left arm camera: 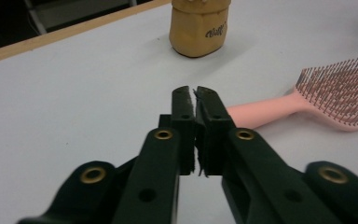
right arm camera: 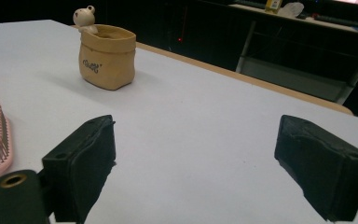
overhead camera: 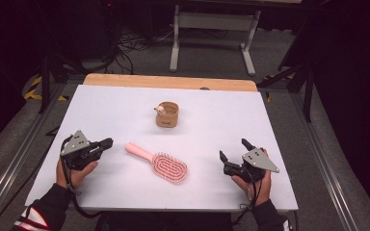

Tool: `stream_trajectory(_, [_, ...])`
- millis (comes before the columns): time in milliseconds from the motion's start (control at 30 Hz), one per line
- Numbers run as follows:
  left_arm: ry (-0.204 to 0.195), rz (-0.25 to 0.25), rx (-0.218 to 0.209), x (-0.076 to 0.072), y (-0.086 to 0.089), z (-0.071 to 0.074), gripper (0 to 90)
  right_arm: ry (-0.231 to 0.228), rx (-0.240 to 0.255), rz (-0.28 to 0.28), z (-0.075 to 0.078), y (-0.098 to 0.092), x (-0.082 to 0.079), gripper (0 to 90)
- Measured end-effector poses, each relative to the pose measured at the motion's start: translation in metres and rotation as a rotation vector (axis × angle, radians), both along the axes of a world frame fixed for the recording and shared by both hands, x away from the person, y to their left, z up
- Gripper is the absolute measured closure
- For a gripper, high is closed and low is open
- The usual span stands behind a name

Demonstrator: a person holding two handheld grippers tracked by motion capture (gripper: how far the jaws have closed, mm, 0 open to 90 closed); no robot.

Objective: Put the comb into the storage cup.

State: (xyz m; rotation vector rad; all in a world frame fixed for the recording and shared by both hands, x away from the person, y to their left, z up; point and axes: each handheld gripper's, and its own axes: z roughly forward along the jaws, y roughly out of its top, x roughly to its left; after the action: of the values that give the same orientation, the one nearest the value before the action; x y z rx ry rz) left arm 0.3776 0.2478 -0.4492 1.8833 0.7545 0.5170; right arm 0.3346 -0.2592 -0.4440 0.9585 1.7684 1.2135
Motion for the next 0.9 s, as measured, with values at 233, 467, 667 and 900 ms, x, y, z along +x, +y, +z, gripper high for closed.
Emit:
stream_trajectory(233, [0.033, -0.046, 0.045, 0.025, -0.025, 0.004, 90.0, 0.033, 0.019, -0.013, -0.004, -0.003, 0.005, 12.9])
stream_trajectory(467, [0.077, -0.089, 0.088, 0.046, -0.054, 0.000, 90.0, 0.048, 0.016, -0.003, -0.007, -0.005, 0.007, 12.9])
stream_trajectory(667, [0.132, -0.105, 0.160, 0.057, -0.076, -0.012, 90.0, 0.069, 0.013, -0.009, -0.009, -0.007, 0.010, 12.9])
stream_trajectory(900, [0.180, -0.102, 0.241, 0.061, -0.089, -0.022, 90.0, 0.079, 0.003, -0.003, -0.010, -0.006, 0.010, 13.0])
